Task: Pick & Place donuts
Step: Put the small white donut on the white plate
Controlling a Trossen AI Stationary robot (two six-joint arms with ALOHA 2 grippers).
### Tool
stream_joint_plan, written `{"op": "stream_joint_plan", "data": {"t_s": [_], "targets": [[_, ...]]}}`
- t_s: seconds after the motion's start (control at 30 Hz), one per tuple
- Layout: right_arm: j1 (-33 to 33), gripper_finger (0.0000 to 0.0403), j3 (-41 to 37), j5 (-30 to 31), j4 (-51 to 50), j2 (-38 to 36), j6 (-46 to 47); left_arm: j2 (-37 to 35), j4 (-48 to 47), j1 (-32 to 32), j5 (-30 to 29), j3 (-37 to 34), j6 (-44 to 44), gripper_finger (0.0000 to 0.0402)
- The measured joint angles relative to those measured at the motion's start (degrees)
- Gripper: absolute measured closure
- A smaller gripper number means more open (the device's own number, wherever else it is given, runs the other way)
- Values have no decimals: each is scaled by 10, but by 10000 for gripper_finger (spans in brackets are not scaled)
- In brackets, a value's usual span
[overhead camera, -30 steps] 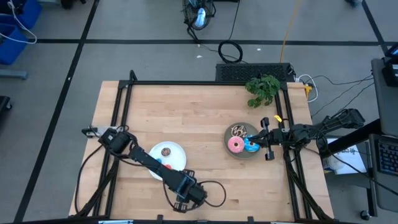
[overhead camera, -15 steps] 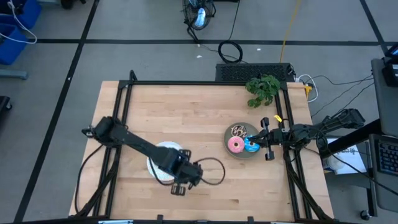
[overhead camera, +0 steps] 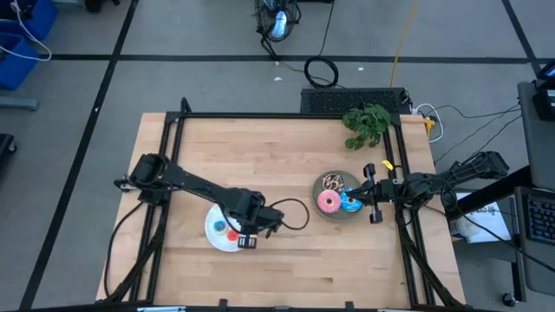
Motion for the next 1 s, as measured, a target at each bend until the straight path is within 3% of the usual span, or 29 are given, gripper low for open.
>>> {"op": "stream_joint_plan", "data": {"t_s": [0.27, 0.57, 0.7, 1.0], "targets": [[0, 403, 0, 0, 1, 0, -1, 0, 110, 19, 19, -129, -24, 309], [0, 403, 0, 0, 4, 0, -2, -3, 134, 12, 24, -148, -29, 304], [0, 403, 0, 0, 4, 0, -2, -2, 128, 3, 24, -146, -34, 263], [0, 403, 0, 0, 4, 0, -2, -7, 103, 2, 4, -127, -35, 123]]}}
